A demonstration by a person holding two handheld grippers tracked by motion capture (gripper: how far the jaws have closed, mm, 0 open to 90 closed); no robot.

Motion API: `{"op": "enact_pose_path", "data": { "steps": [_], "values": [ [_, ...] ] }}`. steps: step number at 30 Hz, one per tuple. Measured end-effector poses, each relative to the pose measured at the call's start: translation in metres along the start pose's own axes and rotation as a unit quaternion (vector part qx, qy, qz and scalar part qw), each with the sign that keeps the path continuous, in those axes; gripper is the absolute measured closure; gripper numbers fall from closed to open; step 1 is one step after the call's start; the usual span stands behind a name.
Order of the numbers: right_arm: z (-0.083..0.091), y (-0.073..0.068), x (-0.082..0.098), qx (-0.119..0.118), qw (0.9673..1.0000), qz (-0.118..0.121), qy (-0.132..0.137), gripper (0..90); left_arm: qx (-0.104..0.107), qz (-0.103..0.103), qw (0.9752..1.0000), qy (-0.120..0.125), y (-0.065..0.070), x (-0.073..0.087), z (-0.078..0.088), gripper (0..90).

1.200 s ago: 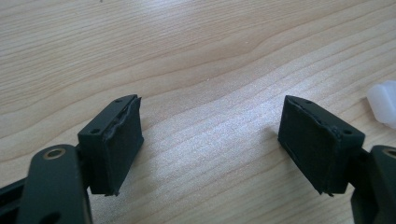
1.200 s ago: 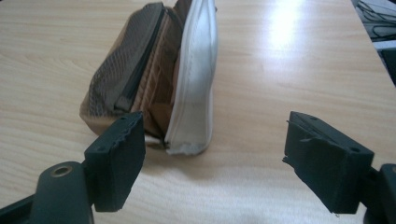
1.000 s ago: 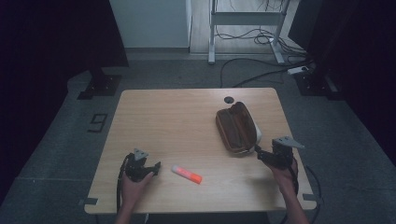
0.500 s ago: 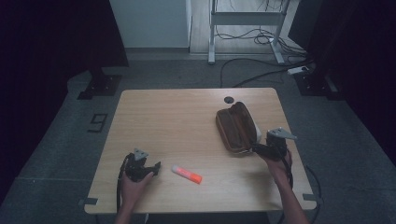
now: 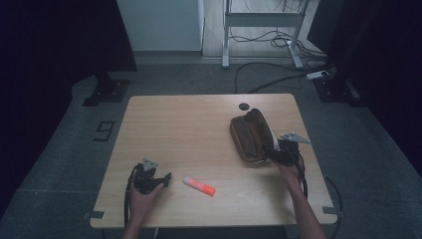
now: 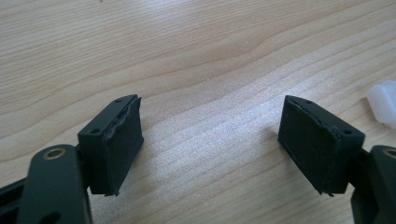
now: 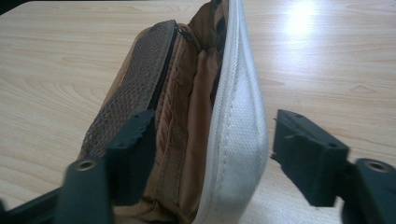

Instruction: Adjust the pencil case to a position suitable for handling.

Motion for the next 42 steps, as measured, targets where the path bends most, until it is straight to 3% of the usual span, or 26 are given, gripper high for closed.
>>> {"op": "enact_pose_path", "data": {
  "steps": [2,3,7,19,31,42],
  "values": [
    [-0.002,0.001,0.0,0.001,1.0,-0.001,0.001,36.0,0.0,0.0,1.0,0.0,0.0,0.0,0.0,21.5],
    [-0.006,0.003,0.002,-0.005,1.0,-0.006,-0.002,42.9,-0.001,0.0,1.0,0.0,0.0,0.0,0.0,21.5],
    [-0.011,0.004,0.003,-0.015,0.9998,-0.011,-0.007,52.9,-0.001,0.0,1.0,0.0,0.0,0.0,0.0,21.5],
    [-0.013,0.011,0.004,0.0,0.9997,-0.023,-0.003,81.4,0.0,0.0,1.0,0.0,0.0,0.0,0.0,21.5],
    [-0.008,0.01,0.002,-0.015,0.9994,-0.026,0.018,83.7,0.0,0.0,1.0,0.0,0.0,0.0,0.0,21.5],
    [0.001,0.003,-0.003,-0.052,0.9975,-0.011,0.046,83.9,0.0,0.0,1.0,0.0,0.0,0.0,0.0,21.5]
  ]
}}
Point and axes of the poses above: each handheld gripper's, and its own axes: z roughly backward along the jaws, x roughly out of its underside, y roughly to its right, the point moved 1 cm from there along -z, roughly forward along the jaws, and after that the axes turned 8 degrees about -x, right-handed, at the moved point
